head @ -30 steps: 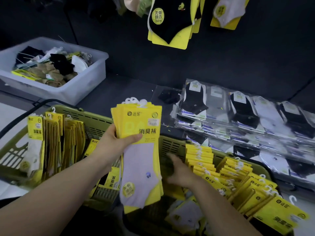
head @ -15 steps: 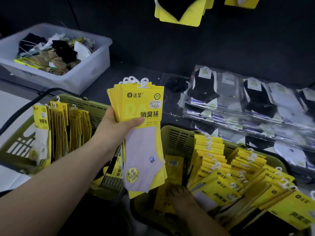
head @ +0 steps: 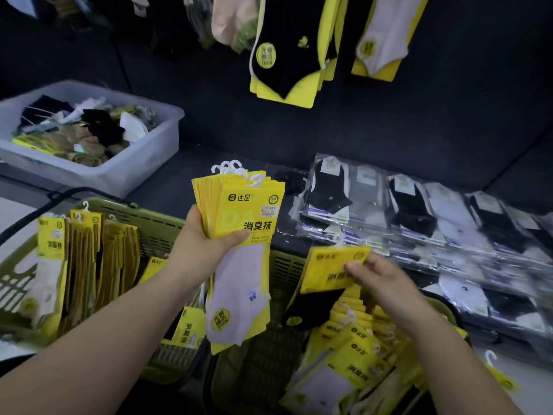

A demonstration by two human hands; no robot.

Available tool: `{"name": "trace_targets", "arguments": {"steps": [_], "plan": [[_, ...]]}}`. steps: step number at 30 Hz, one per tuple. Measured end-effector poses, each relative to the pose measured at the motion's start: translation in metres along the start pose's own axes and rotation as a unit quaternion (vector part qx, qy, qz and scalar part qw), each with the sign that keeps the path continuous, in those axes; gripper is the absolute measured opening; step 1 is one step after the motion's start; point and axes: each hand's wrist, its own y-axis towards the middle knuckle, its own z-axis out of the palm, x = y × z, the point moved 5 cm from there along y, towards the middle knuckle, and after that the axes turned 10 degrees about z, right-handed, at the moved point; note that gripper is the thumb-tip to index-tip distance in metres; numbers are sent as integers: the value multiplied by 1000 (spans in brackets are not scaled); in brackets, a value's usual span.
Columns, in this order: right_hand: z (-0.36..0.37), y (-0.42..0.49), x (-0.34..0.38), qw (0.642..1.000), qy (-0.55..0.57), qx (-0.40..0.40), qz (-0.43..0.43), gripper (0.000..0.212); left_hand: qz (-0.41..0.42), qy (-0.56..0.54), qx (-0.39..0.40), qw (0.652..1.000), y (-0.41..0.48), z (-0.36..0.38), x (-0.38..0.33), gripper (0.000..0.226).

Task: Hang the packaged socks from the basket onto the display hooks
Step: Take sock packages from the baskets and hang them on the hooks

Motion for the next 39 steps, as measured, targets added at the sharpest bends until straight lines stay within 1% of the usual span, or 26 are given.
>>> {"name": "trace_targets", "arguments": {"steps": [2,3,5,7,8,10,12,13,15,16,18,22,24,26,29,30,32,34,36,39], "plan": [[-15,-6,32,994,88,-53,-37,13,6,2,28,1000,-1,14,-6,54],[-15,-9,48,991,104,-66,-57,14,7,-8,44,999,-2,23,-10,55],[-6,-14,74,989,88,-90,-83,15,12,-49,69,996,-8,45,-21,63],[2,-19,91,985,52,-125,-107,14,7,-96,78,992,-16,68,-34,82],[3,-22,99,981,33,-149,-121,13,-1,-116,80,990,-18,78,-40,87],[-3,-29,110,969,14,-198,-145,11,-13,-144,86,986,-23,96,-50,88],[-13,-37,120,959,14,-229,-164,10,-14,-160,98,982,-25,110,-61,87],[-18,-41,126,957,14,-235,-172,9,-11,-166,104,981,-24,117,-67,90],[-26,-46,137,959,24,-217,-179,4,-2,-176,105,979,-20,125,-79,94],[-30,-47,144,962,36,-201,-183,5,6,-180,105,978,-17,127,-87,93],[-39,-47,165,962,48,-181,-201,17,35,-178,105,978,-4,130,-105,89],[-61,-35,223,955,44,-175,-237,20,100,-185,106,972,31,135,-141,76],[-75,-25,255,953,43,-172,-247,28,126,-185,86,971,50,131,-151,74],[-91,-16,286,944,41,-192,-265,32,143,-177,55,972,68,123,-155,69],[-110,0,325,919,53,-258,-295,22,163,-150,12,975,89,105,-153,49],[-114,6,337,909,61,-278,-304,19,171,-136,1,976,95,99,-152,46],[-118,19,357,897,71,-303,-314,13,184,-116,-14,976,102,90,-152,47],[-120,34,373,897,79,-306,-310,12,190,-115,-17,975,106,85,-151,45],[-118,48,386,905,79,-291,-299,14,188,-124,-12,974,106,84,-152,39],[-113,68,398,916,57,-287,-273,16,189,-129,7,974,104,86,-151,39]]}}
